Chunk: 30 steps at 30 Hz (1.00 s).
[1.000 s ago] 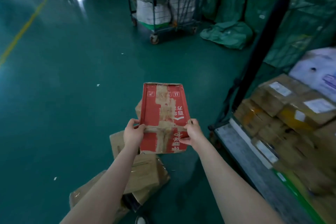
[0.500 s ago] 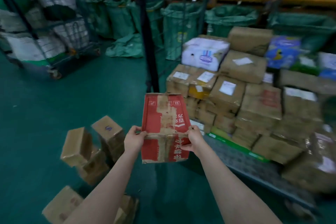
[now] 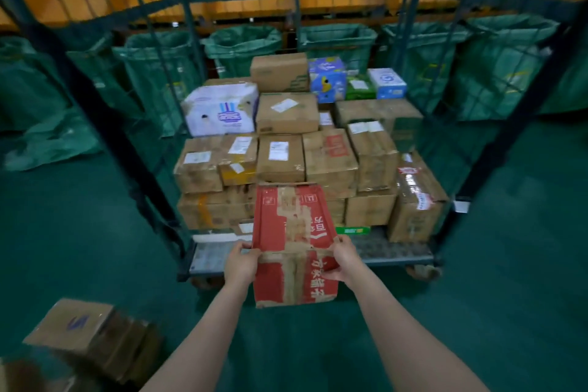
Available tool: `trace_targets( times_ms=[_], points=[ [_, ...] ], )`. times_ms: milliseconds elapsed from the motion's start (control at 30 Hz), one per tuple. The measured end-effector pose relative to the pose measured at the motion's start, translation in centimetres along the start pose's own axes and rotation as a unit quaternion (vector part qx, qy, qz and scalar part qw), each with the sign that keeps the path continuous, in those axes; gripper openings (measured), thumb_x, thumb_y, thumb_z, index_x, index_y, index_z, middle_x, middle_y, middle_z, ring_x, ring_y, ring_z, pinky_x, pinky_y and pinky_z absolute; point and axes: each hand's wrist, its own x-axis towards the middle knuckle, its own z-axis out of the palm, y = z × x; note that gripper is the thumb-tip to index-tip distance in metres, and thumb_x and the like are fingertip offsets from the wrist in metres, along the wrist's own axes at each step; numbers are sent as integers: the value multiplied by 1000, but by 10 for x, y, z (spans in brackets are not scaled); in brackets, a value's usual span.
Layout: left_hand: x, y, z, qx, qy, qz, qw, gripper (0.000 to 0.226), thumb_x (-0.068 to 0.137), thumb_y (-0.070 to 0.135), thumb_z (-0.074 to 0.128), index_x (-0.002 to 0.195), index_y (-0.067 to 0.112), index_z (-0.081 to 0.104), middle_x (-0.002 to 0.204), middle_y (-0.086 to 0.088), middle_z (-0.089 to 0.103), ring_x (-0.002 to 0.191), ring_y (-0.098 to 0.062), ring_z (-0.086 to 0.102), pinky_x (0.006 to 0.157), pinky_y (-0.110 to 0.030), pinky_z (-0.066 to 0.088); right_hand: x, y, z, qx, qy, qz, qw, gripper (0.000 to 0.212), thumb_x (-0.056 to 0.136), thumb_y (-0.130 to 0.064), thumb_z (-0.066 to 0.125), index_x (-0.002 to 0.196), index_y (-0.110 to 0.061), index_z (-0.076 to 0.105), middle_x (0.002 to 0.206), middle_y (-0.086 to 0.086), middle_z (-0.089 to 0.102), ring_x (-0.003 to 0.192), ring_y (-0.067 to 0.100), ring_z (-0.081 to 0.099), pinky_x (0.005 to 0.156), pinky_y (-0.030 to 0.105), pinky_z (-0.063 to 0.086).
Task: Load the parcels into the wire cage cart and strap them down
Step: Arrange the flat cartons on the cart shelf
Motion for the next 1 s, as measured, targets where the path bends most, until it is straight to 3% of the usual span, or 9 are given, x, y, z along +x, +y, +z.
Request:
trace_targets(
  times_ms=[167, 300, 433, 500, 600, 733, 800, 867, 1000],
  points=[
    [-5, 20, 80, 2, -69, -3, 998, 13, 93, 10, 49, 81, 14, 47, 79, -7, 58, 70, -23, 53, 79, -45, 51, 22, -11, -76, 33, 50, -5, 998, 20, 99, -20, 43, 118, -18, 39, 121, 11, 54, 110, 31, 56, 88, 56, 51],
    [-13, 42, 156, 26, -123, 9, 992, 8, 95, 8, 46, 89, 8, 52, 78, -9, 57, 71, -24, 54, 71, -37, 47, 42, -32, -151, 36, 97, -10, 995, 28, 99, -18, 38, 126, -16, 38, 121, 13, 54, 106, 32, 57, 84, 56, 52],
    [-12, 67, 227, 68, -162, 23, 984, 18, 96, 20, 44, 95, 12, 60, 93, -8, 63, 93, -28, 61, 89, -38, 51, 66, -56, -216, 52, 124, -20, 991, 35, 97, -12, 35, 131, -18, 35, 123, 14, 54, 107, 36, 58, 82, 61, 51],
    [-12, 76, 255, 77, -179, 32, 980, 21, 94, 21, 43, 98, 12, 62, 94, -7, 65, 94, -27, 62, 90, -38, 51, 77, -65, -240, 60, 143, -30, 987, 33, 97, -9, 33, 128, -16, 38, 118, 13, 55, 105, 35, 59, 84, 61, 50],
    [-20, 93, 291, 83, -210, 35, 973, 21, 96, 16, 41, 95, 13, 62, 97, -8, 65, 91, -25, 61, 78, -31, 49, 92, -77, -274, 57, 173, -36, 983, 28, 97, -9, 32, 124, -15, 39, 110, 12, 58, 98, 32, 61, 82, 58, 53],
    [-19, 112, 331, 104, -235, 46, 965, 21, 96, 12, 42, 81, 17, 57, 82, -2, 59, 74, -17, 53, 68, -28, 41, 119, -93, -306, 35, 204, -45, 977, 22, 97, -12, 34, 118, -15, 42, 102, 11, 60, 98, 36, 62, 80, 57, 54],
    [-9, 124, 350, 128, -233, 62, 962, 13, 96, 12, 45, 96, 16, 57, 85, 2, 59, 75, -14, 51, 58, -23, 38, 137, -103, -318, 12, 224, -49, 973, 22, 95, -11, 35, 116, -15, 43, 96, 9, 60, 99, 36, 62, 81, 57, 53],
    [4, 137, 370, 142, -246, 70, 956, 22, 95, 13, 48, 113, 10, 60, 104, -4, 64, 84, -14, 53, 55, -18, 37, 155, -114, -327, -4, 234, -50, 971, 21, 95, -15, 39, 115, -15, 44, 96, 9, 60, 95, 33, 63, 82, 55, 54],
    [34, 160, 401, 113, -262, 50, 957, 29, 93, 11, 52, 121, 7, 57, 112, -9, 63, 91, -20, 57, 79, -27, 46, 192, -134, -338, 5, 239, -55, 970, 17, 96, -17, 42, 113, -17, 41, 97, 5, 57, 94, 29, 62, 83, 53, 54]
  ],
)
